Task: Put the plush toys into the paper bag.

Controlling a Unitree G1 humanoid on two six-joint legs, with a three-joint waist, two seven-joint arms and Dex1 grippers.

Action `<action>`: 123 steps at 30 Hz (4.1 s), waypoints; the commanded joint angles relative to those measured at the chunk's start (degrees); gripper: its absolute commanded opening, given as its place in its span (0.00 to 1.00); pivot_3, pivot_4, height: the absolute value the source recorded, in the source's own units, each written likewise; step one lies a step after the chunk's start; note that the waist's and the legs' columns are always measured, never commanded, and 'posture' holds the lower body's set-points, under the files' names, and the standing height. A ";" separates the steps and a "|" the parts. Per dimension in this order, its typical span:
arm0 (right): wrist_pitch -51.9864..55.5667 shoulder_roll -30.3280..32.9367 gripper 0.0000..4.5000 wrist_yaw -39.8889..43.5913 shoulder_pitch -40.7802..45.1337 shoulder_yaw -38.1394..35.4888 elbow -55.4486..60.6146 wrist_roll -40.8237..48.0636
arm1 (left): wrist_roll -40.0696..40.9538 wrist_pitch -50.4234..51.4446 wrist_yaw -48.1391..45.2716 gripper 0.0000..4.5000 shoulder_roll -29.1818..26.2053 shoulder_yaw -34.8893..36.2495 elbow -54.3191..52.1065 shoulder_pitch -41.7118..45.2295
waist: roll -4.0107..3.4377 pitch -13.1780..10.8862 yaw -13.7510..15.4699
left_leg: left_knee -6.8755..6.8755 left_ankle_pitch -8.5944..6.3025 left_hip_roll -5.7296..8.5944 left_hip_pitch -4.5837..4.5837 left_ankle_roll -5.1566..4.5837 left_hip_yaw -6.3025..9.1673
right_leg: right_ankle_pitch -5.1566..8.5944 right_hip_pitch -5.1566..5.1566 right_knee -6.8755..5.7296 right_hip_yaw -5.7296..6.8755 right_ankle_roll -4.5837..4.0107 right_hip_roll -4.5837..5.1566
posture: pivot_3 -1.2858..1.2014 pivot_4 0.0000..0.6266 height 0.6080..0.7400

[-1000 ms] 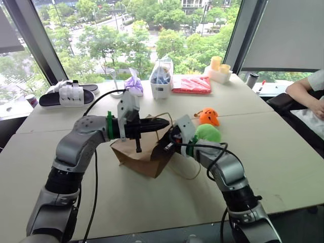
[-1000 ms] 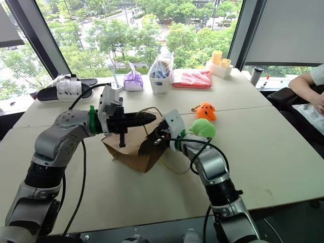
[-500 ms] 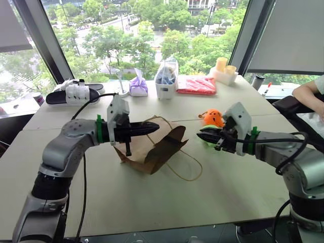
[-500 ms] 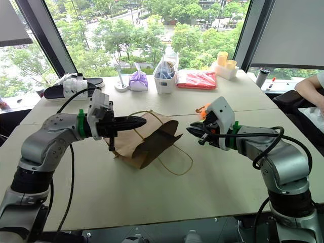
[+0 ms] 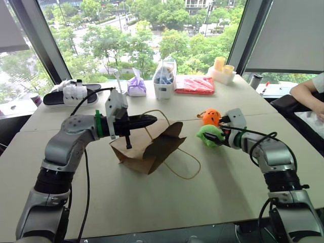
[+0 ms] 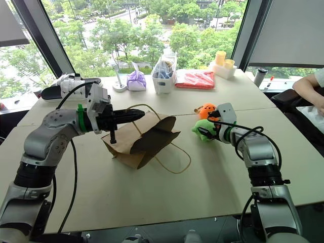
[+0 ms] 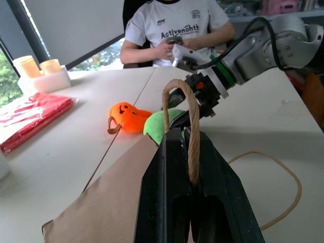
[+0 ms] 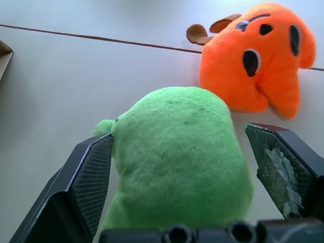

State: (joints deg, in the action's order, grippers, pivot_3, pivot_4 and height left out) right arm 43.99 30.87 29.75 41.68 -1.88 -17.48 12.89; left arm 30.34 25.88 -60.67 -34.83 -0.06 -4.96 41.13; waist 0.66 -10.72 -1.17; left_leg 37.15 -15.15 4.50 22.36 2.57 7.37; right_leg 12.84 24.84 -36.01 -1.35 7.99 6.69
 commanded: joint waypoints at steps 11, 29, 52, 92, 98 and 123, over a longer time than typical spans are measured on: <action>-3.68 -0.29 0.02 1.61 1.17 0.95 0.07 -1.82 | -0.59 -1.10 0.94 0.00 -1.10 2.01 -0.35 1.57 | 0.00 0.00 -0.05 | 0.01 0.00 0.00 0.00 0.00 0.01 | 0.00 0.00 -0.01 0.00 0.00 -0.01 | 0.52 0.24 1.00; 27.03 0.84 0.01 3.81 -1.99 -2.87 46.81 22.94 | -1.95 -2.66 -0.50 0.00 -0.63 1.63 5.30 4.24 | 0.01 0.01 0.22 | 0.07 -0.10 -0.02 0.02 -0.19 0.10 | 0.00 -0.04 -0.02 0.05 0.00 -0.01 | 0.52 0.24 1.00; 3.83 -12.39 0.01 7.03 7.27 23.41 22.58 7.64 | 2.04 3.09 1.84 0.00 0.25 3.72 0.96 4.69 | 0.01 0.01 -0.07 | 0.05 -0.03 0.00 0.03 -0.05 0.11 | 0.00 0.03 -0.05 0.06 0.00 -0.01 | 0.52 0.24 1.00; 9.99 5.91 0.99 9.44 5.69 -1.13 27.57 4.17 | 6.67 6.54 6.59 0.00 0.44 6.23 -2.16 2.08 | 0.01 0.00 -0.96 | -0.04 -0.08 0.01 0.09 -0.14 0.08 | -0.01 0.14 -0.04 0.05 -0.01 0.00 | 0.52 0.24 1.00; -5.89 2.64 0.99 0.27 9.77 1.33 -0.57 -4.83 | 6.72 6.43 6.82 0.00 0.74 6.25 -1.95 2.39 | 0.01 0.01 -1.43 | -0.04 -0.08 -0.01 0.04 -0.14 -0.04 | -0.01 0.12 -0.06 0.00 -0.01 0.00 | 0.52 0.24 1.00; -39.08 -11.62 0.81 -19.95 27.45 0.34 -59.25 -17.97 | 6.93 7.04 8.79 0.00 0.43 6.42 -4.90 1.37 | -0.01 -0.02 -1.78 | -0.11 0.06 -0.04 0.06 0.12 -0.26 | -0.04 0.26 -0.05 -0.09 -0.06 0.03 | 0.52 0.24 1.00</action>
State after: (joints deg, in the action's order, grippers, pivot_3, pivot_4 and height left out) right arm 6.51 19.36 10.91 68.32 -1.82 -76.91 -3.94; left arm 36.76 33.34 -52.17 -33.76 4.97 -7.61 42.44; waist 0.64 -10.74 -2.95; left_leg 37.04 -15.09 4.46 22.42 2.69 7.11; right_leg 12.79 25.10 -36.06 -1.44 7.93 6.73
